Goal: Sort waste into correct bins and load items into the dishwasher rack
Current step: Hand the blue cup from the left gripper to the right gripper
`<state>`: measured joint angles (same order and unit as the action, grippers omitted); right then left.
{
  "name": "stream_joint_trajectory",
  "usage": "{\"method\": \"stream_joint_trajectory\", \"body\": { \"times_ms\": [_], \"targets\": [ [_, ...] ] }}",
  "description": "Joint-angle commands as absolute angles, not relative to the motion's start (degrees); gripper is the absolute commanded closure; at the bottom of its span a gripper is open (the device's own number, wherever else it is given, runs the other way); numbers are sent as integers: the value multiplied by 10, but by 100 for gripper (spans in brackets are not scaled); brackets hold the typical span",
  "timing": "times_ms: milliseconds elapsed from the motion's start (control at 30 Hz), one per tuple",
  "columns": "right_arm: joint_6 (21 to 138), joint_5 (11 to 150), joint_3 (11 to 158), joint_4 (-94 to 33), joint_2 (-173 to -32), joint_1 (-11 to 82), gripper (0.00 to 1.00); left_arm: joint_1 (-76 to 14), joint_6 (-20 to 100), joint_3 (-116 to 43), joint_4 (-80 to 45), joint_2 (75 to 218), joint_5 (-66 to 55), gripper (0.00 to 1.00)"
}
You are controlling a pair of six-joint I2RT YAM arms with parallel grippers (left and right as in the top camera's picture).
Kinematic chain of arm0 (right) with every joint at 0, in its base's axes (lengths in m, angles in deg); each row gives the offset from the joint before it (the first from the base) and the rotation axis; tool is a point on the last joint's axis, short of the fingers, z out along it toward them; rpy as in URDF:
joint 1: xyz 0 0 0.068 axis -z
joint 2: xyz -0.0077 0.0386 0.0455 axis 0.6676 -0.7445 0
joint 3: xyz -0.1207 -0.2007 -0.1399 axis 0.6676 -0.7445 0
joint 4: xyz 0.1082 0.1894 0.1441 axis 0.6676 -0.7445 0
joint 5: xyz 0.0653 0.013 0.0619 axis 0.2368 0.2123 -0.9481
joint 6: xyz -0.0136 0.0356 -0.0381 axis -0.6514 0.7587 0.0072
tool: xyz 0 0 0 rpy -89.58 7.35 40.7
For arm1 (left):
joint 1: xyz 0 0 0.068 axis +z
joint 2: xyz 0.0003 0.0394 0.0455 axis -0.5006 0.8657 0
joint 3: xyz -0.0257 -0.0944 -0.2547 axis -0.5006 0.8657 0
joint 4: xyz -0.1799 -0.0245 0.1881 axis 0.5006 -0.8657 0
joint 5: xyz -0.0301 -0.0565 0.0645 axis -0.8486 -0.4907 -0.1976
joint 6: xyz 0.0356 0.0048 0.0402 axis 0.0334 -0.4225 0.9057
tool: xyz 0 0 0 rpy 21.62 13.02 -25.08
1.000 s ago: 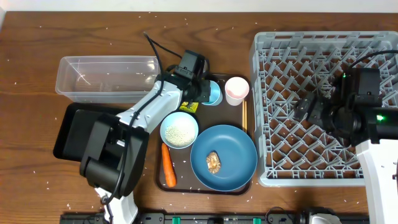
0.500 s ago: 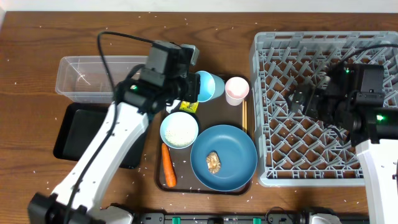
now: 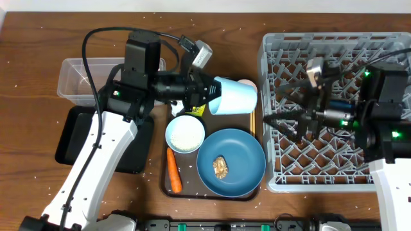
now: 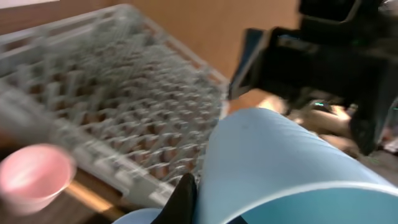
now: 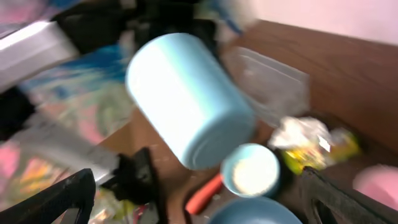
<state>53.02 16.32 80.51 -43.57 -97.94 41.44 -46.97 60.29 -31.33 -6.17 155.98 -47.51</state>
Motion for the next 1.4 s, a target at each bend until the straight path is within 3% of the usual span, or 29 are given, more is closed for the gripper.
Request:
{"method": "stream_joint_trajectory", "body": {
  "times_ms": [0,167,333,633,733,967,1167,1233,1300,1367],
  "targets": [
    [478,76,813,-424,-976,389,1,-467,592,-320,-46,1554,-585,94],
    [478,77,813,-388,-976,349,2,-468,586,-320,-40,1554,-592,94],
    [505,135,813,-357,-977,312,12,-473,583,-320,-40,1554,-594,94],
    [570,198,813,-293,-978,273,19,-484,583,-320,-36,1553,-594,94],
    [575,204,813,-296,-978,271,28,-484,583,-320,-36,1553,-594,94],
    [574,236,813,-333,-978,271,30,-484,583,-320,-24,1553,-594,94],
    [575,235,813,-332,-978,270,41,-484,578,-320,-23,1553,-593,94],
    [575,237,813,-332,-975,270,44,-484,573,-320,-23,1553,-589,89],
    [575,250,813,-333,-971,270,51,-484,566,-320,-23,1553,-578,78],
    [587,282,813,-337,-965,270,50,-484,564,-320,-23,1553,-568,63]
  ]
}}
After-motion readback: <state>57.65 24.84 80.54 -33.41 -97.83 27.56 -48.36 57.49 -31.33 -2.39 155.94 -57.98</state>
